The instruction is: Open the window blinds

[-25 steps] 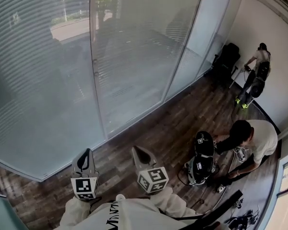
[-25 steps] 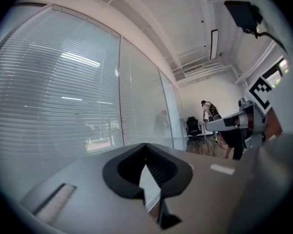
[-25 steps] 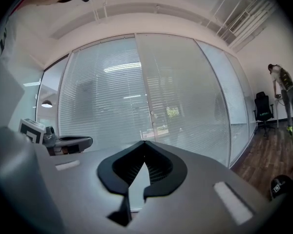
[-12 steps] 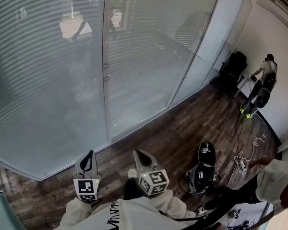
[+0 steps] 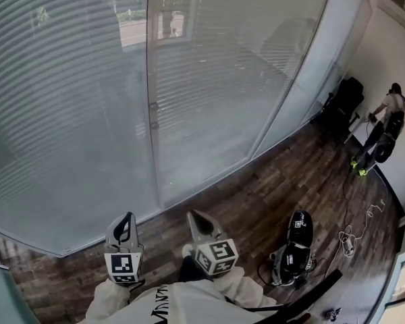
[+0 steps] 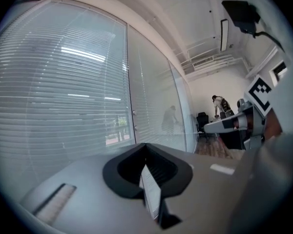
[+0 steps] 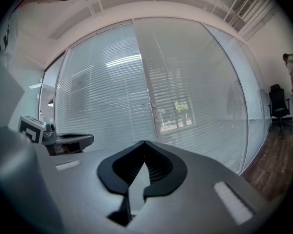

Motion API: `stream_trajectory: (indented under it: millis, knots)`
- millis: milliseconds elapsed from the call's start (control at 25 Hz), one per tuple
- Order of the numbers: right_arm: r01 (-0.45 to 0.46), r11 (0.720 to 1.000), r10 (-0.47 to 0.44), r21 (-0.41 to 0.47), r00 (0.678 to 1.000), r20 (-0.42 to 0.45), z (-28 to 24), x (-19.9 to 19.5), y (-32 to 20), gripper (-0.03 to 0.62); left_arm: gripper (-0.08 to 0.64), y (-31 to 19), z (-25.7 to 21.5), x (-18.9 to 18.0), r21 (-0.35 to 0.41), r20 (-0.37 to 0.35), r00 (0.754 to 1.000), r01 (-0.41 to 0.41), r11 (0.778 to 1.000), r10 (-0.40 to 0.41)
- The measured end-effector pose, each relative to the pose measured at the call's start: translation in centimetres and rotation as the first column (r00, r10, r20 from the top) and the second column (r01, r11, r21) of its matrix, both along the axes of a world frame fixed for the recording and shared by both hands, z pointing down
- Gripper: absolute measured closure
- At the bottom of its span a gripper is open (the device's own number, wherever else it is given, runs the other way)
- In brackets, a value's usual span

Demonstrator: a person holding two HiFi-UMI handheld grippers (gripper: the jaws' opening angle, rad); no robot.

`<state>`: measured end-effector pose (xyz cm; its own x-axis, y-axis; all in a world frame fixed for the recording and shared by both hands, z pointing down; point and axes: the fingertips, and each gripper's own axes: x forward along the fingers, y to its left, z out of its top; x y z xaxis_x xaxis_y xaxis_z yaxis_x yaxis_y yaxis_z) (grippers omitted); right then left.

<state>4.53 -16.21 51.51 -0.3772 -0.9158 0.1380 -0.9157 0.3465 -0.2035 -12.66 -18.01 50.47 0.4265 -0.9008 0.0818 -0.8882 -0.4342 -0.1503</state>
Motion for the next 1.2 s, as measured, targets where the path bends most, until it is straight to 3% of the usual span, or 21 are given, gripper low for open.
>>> stream_trajectory:
  millis: [360,680,1080,1200]
  knots:
    - [0.077,0.997,-0.077,-0.016,0.997,0.005,1.1,2.5,-7.7,0.591,0.560,-6.5,0.8,2.4,-0.005,0.008,0.997,0.076,0.997,-0.076]
    - [0.163,0.987,-0.163,0.004,0.987,0.004,-0.4,3.6,-12.6,0.591,0.560,-9.3,-0.9,3.6,-0.001,0.025,0.987,0.159,0.987,-0.159]
    - [0.239,0.968,-0.230,0.082,0.968,-0.105,-1.7,0.6,-17.3,0.588,0.560,-10.7,1.4,2.0,-0.042,0.032,0.973,0.232,0.972,-0.230]
    - [0.260,0.961,-0.245,0.100,0.959,-0.140,-2.1,-0.7,-18.1,0.545,0.560,-11.2,1.4,1.4,-0.035,0.030,0.973,0.232,0.972,-0.231]
